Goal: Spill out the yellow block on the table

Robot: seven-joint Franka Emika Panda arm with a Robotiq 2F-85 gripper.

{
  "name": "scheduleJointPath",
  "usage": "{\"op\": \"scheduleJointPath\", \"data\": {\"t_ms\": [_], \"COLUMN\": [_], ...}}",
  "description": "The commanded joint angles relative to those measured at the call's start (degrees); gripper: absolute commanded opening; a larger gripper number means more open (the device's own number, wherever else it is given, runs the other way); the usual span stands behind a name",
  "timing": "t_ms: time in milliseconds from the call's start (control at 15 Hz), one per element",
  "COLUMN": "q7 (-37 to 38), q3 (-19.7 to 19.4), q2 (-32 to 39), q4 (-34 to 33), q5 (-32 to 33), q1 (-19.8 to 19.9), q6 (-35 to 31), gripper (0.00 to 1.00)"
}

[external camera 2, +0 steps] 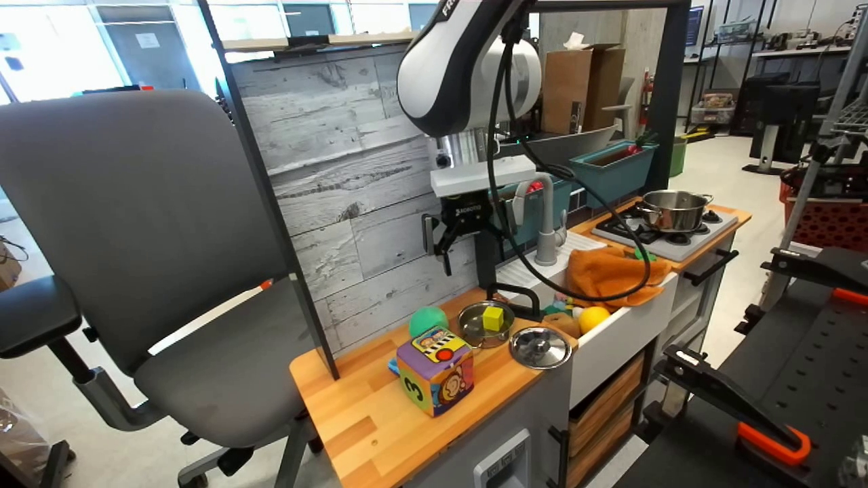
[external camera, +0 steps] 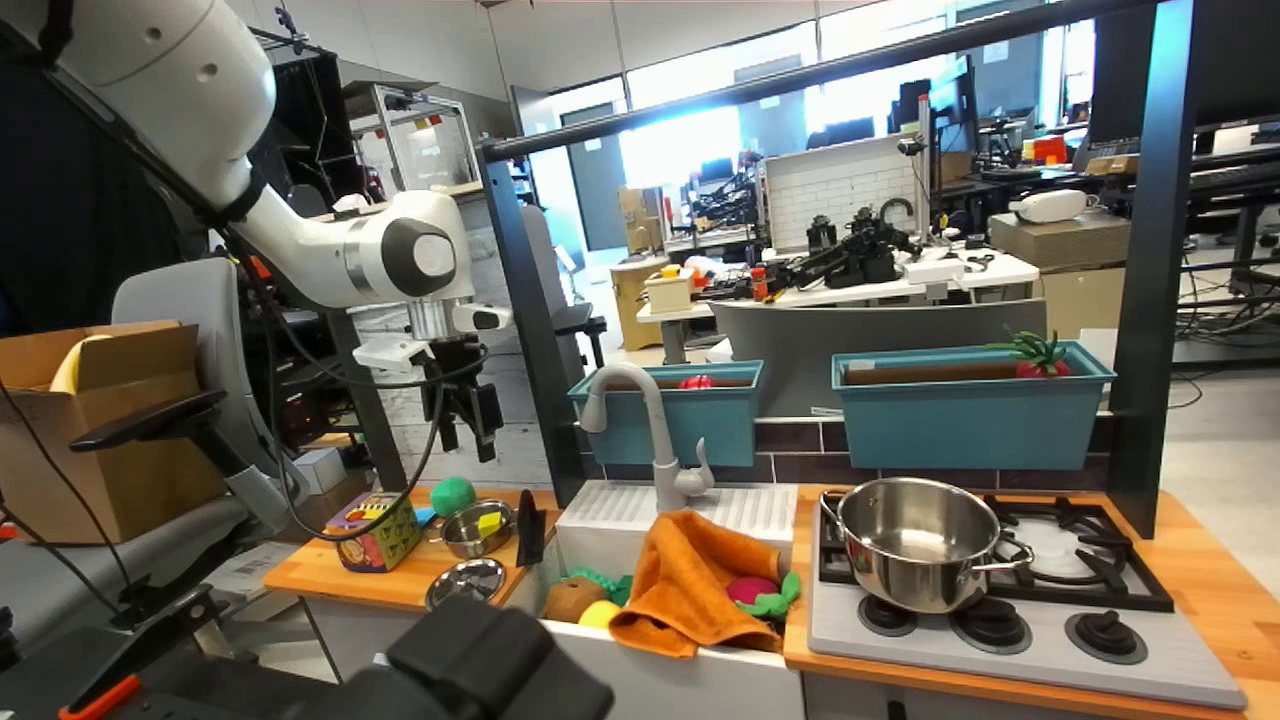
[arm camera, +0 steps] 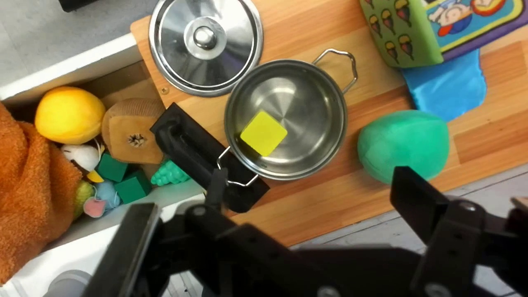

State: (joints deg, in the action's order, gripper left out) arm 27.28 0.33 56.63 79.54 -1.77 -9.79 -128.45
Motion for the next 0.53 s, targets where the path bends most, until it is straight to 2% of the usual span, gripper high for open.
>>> {"op": "scheduleJointPath", "data": {"t_ms": [0, 267, 467], "q7": [4.88, 9.66, 10.55], "q3": [-3.51, -5.69, -6.28], "q2": [8.49, 13.62, 14.30], "q4": [-13.21, -19.44, -19.10], "q5": [-0.80, 1.15, 2.37], "q1": [-0.69, -1.71, -2.25], "q6": [5.06, 7.98, 7.89], "gripper": [1.00, 1.00, 1.00]}}
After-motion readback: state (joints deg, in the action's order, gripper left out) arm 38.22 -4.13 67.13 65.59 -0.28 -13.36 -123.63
